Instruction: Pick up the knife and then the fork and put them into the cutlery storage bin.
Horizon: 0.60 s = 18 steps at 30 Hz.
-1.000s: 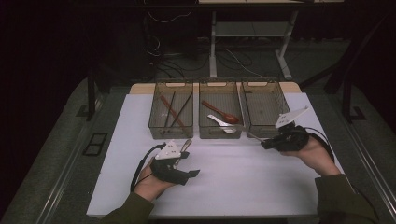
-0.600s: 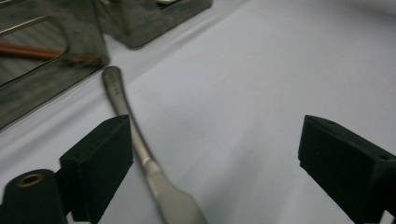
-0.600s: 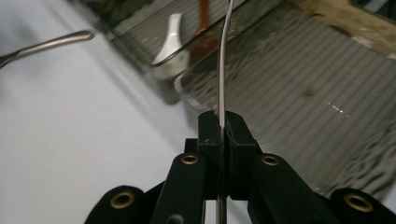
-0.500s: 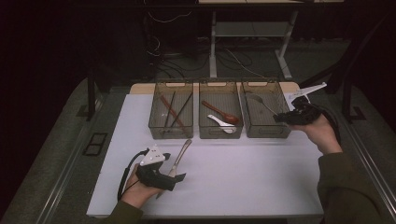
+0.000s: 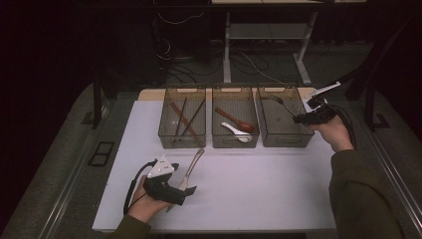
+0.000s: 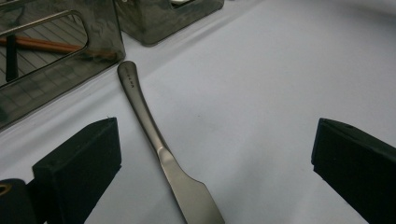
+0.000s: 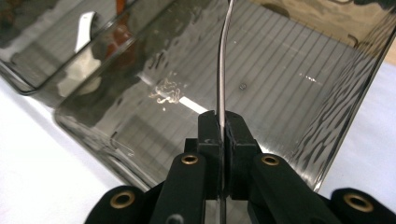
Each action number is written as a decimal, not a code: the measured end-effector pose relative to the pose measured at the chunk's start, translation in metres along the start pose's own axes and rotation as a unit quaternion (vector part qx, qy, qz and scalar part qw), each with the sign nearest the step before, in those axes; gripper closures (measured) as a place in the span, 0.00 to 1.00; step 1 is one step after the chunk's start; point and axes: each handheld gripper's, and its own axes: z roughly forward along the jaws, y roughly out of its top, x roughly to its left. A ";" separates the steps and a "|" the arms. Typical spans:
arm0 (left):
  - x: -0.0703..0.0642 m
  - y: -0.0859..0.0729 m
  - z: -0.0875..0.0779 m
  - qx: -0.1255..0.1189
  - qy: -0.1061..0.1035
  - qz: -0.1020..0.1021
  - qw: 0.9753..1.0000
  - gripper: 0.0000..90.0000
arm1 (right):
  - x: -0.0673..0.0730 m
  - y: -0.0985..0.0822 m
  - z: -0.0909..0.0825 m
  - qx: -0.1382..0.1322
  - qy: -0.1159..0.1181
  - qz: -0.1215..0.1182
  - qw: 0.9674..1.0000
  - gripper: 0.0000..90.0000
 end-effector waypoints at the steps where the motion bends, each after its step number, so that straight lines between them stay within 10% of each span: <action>1: 0.000 0.000 0.000 0.000 -0.001 -0.001 1.000 0.01 | -0.001 0.000 0.002 0.003 -0.002 0.000 1.000 0.96; 18: -0.003 -0.001 0.003 0.006 -0.011 0.004 1.000 0.05 | -0.002 -0.001 0.023 0.023 -0.018 0.000 1.000 0.89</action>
